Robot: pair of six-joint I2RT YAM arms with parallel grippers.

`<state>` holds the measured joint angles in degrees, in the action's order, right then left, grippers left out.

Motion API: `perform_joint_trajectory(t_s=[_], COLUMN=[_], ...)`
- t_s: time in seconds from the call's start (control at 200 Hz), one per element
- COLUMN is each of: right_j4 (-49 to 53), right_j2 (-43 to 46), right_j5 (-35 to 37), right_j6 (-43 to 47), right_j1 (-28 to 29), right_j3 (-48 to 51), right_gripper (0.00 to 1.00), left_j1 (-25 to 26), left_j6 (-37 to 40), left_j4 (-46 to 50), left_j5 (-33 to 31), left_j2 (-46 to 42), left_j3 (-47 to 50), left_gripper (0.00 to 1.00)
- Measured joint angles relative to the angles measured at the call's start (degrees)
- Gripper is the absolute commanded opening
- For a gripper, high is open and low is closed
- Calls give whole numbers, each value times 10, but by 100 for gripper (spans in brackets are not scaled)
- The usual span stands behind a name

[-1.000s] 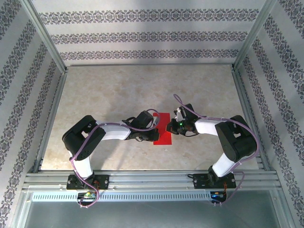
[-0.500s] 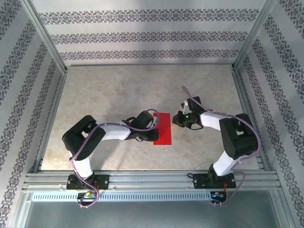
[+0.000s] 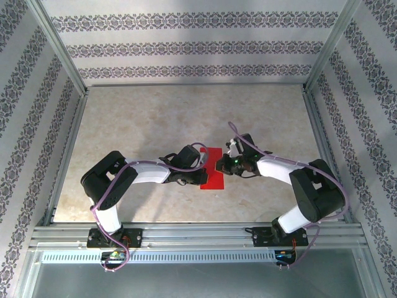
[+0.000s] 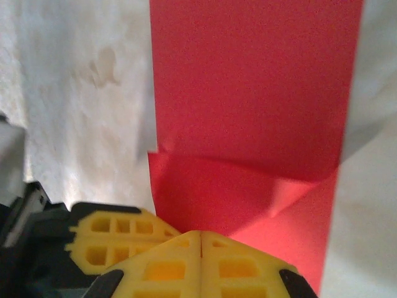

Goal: Fold a paper plane with a square sheet of paper (fold left side to right side)
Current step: Fold the triangle a second time at the center of the table.

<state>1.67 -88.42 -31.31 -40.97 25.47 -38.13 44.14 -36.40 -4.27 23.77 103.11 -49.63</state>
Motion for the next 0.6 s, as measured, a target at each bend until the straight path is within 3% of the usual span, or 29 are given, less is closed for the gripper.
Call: perform_joint_trajectory(t_s=[0.215,0.6], right_j4=[-38,-60], right_j2=[-33,-68], right_j5=[5,7], right_j6=[-30,-32], right_j1=[33,31], right_j3=[7,2], right_gripper=[0,0], left_j1=[0,0], left_j6=[0,0], left_j4=[0,2], left_j5=[0,-2], left_j2=[0,0], left_j3=[0,0], left_gripper=[0,0])
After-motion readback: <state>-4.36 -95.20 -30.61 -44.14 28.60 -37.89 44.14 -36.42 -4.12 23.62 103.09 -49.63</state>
